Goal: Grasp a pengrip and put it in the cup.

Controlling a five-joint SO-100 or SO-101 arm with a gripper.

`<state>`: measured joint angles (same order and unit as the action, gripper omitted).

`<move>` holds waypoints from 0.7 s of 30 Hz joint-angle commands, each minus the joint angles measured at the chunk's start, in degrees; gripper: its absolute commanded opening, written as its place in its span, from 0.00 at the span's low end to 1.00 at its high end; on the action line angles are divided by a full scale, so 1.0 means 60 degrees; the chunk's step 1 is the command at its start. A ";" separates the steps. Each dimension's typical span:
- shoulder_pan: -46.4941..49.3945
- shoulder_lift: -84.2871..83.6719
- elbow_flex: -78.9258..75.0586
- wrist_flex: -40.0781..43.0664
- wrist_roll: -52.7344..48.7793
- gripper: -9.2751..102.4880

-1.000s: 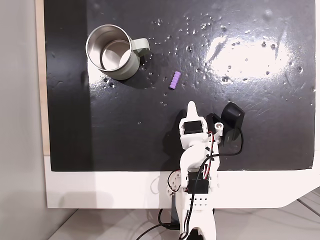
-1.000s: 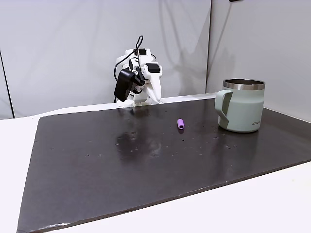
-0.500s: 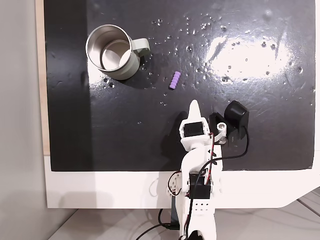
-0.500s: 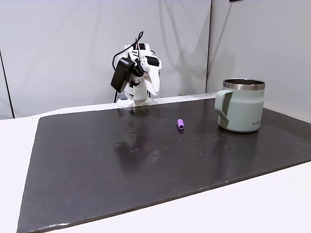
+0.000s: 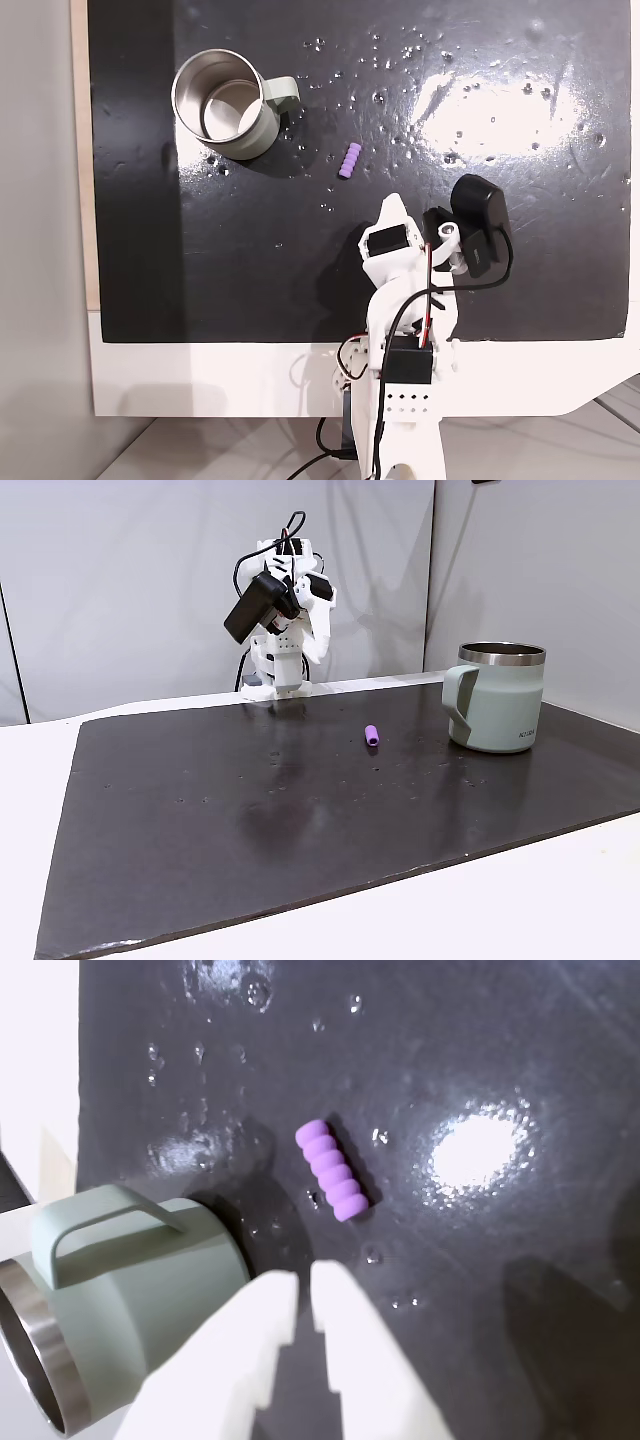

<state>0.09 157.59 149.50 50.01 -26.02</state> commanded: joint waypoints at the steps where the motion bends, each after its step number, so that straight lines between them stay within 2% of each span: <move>1: 0.0146 -0.1318 -0.1641 0.0088 -0.0542 0.08; 9: 0.0322 -0.4556 -0.3955 0.0278 -0.1948 0.08; 16: 0.0234 -0.6621 -0.4819 0.0352 -0.3164 0.08; 21: 0.0117 -0.7998 -0.5815 0.0381 -0.3457 0.09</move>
<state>1.76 112.32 120.85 52.12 -45.62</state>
